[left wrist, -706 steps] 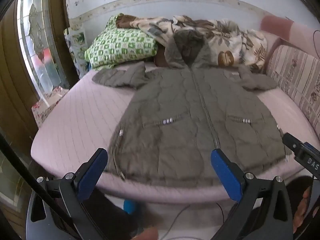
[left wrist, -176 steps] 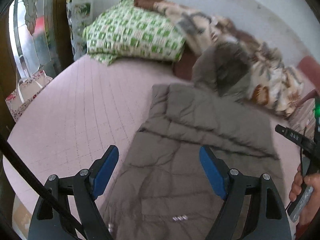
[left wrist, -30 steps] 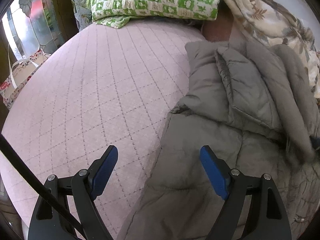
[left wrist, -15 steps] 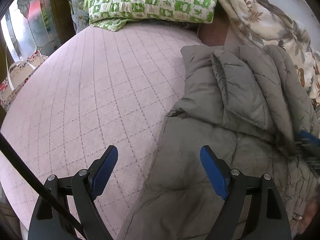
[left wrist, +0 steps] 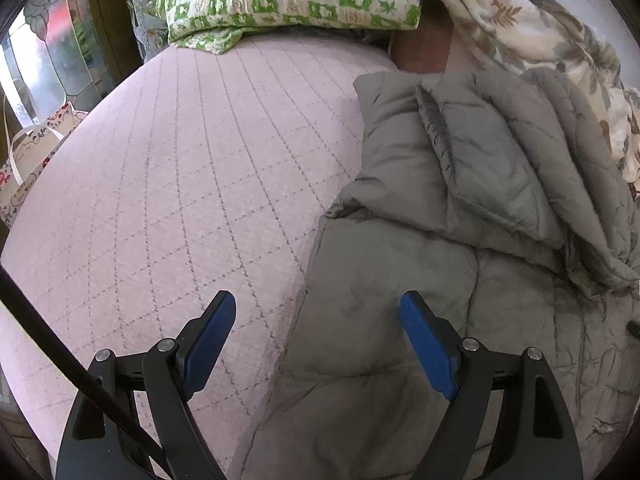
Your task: Fold large clothes
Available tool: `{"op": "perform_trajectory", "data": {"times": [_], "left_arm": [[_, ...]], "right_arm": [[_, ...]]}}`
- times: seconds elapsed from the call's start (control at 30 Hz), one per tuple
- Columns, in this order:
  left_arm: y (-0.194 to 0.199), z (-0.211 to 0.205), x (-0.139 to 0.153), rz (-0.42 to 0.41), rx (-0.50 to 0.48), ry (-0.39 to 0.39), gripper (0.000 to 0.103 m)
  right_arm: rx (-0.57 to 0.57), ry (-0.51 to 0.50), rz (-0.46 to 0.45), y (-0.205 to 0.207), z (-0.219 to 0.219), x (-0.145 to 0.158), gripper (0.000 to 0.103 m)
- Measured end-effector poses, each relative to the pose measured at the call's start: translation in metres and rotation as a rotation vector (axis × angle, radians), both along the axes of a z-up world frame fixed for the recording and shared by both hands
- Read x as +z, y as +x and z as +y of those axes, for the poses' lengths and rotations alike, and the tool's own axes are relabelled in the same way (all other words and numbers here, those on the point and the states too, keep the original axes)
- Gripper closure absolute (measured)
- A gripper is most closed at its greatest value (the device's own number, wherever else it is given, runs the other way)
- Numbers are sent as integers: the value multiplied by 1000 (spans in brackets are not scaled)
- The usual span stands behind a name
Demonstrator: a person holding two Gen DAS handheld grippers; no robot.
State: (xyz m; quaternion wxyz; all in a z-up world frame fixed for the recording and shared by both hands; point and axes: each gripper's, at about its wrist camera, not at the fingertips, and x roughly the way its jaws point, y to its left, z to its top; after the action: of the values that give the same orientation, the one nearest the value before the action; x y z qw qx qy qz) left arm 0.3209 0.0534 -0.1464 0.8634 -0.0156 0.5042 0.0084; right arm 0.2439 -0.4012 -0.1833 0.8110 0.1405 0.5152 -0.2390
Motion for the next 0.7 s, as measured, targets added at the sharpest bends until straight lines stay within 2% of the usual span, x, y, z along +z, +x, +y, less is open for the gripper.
{"op": "perform_trajectory", "data": {"times": [0.03, 0.1, 0.13, 0.17, 0.23, 0.4, 0.47, 0.53, 0.57, 0.63, 0.7], "left_arm": [[0, 0, -1, 3, 2, 1, 19], [0, 0, -2, 4, 4, 3, 19], [0, 0, -2, 3, 4, 4, 19], [0, 0, -3, 3, 4, 6, 19], [-1, 0, -4, 8, 6, 7, 19], [-3, 1, -5, 15, 9, -1, 19], [-6, 0, -3, 1, 5, 6, 19], [-10, -2, 3, -23, 4, 10, 19], [-11, -3, 6, -39, 2, 5, 19], [-14, -6, 15, -80, -4, 2, 19], [-16, -9, 21, -112, -15, 15, 19]], "right_arm": [[9, 86, 3, -3, -3, -11, 32], [36, 87, 5, -6, 1, -12, 49], [53, 96, 1, -9, 7, -11, 67], [52, 96, 2, -11, 10, -9, 76], [65, 72, 0, -21, 17, -4, 82], [43, 79, -22, -53, 19, -2, 84], [61, 12, -10, -53, 25, 0, 74], [41, -129, 1, -57, 36, 19, 69], [34, -172, -24, -60, 38, 29, 66], [32, -285, -130, -65, 57, 66, 59], [84, -330, -204, -52, 79, 86, 55]]}}
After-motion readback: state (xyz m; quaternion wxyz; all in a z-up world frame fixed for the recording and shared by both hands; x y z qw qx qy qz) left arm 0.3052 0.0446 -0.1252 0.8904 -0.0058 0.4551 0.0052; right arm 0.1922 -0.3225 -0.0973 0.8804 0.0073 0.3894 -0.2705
